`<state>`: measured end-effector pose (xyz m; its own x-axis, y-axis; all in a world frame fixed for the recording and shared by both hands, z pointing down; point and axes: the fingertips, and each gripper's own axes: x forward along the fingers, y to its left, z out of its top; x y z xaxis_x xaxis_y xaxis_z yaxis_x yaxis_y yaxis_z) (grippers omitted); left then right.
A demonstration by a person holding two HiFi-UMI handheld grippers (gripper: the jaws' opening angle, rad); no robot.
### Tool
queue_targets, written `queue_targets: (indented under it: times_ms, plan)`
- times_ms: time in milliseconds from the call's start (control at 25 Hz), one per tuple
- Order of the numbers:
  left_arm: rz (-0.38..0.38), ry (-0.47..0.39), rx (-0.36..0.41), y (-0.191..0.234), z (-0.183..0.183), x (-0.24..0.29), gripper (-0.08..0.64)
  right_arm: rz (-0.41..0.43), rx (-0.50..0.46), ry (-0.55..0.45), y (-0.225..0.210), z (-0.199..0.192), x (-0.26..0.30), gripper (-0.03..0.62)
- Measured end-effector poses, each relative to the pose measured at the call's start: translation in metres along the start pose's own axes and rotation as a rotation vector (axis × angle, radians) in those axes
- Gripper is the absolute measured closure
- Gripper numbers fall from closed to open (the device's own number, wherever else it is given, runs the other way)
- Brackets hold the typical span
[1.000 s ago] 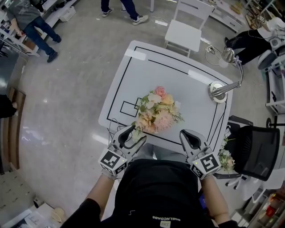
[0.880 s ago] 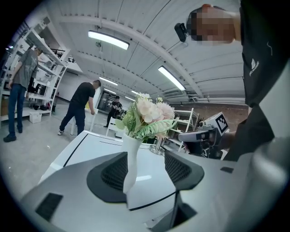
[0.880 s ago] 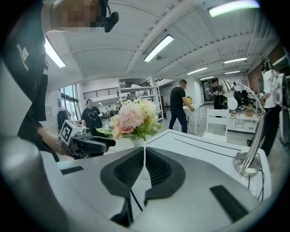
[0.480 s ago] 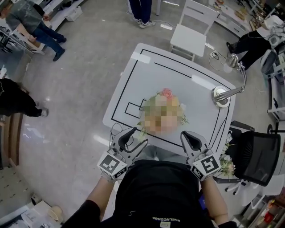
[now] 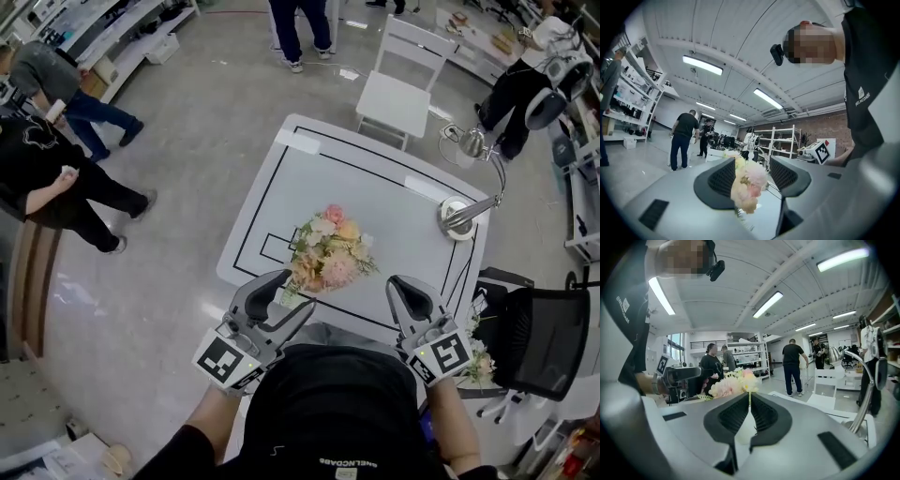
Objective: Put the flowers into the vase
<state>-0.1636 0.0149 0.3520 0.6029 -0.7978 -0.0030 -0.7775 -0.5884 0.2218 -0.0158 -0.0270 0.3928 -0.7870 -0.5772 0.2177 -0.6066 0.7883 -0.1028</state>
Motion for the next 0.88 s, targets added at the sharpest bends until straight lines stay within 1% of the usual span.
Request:
queue_targets:
  times_ms: [120, 280, 400, 560, 680, 800, 880]
  plan:
    - [-0.017, -0.046, 0.006, -0.009, 0.022, 0.018, 0.325, -0.021, -0.02, -0.044, -0.006, 0.016, -0.011, 0.58]
    - [-0.073, -0.042, 0.013, -0.028, 0.035, 0.046, 0.349, -0.05, -0.025, -0.089, -0.013, 0.027, -0.029, 0.58]
    - [-0.119, -0.062, 0.029, -0.044, 0.041, 0.068, 0.367, -0.076, -0.026, -0.107, -0.021, 0.032, -0.046, 0.58]
    - [-0.212, -0.007, 0.009, -0.068, 0.031, 0.094, 0.371, -0.153, -0.017, -0.132, -0.035, 0.038, -0.072, 0.58]
    - [-0.271, -0.009, -0.002, -0.086, 0.029, 0.116, 0.382, -0.212, 0.026, -0.134, -0.048, 0.034, -0.094, 0.58]
    - [-0.313, -0.035, -0.026, -0.105, 0.032, 0.136, 0.39, -0.256, 0.007, -0.146, -0.065, 0.028, -0.115, 0.58]
    - [-0.338, 0.018, -0.024, -0.116, 0.019, 0.144, 0.394, -0.282, 0.011, -0.155, -0.07, 0.026, -0.126, 0.58]
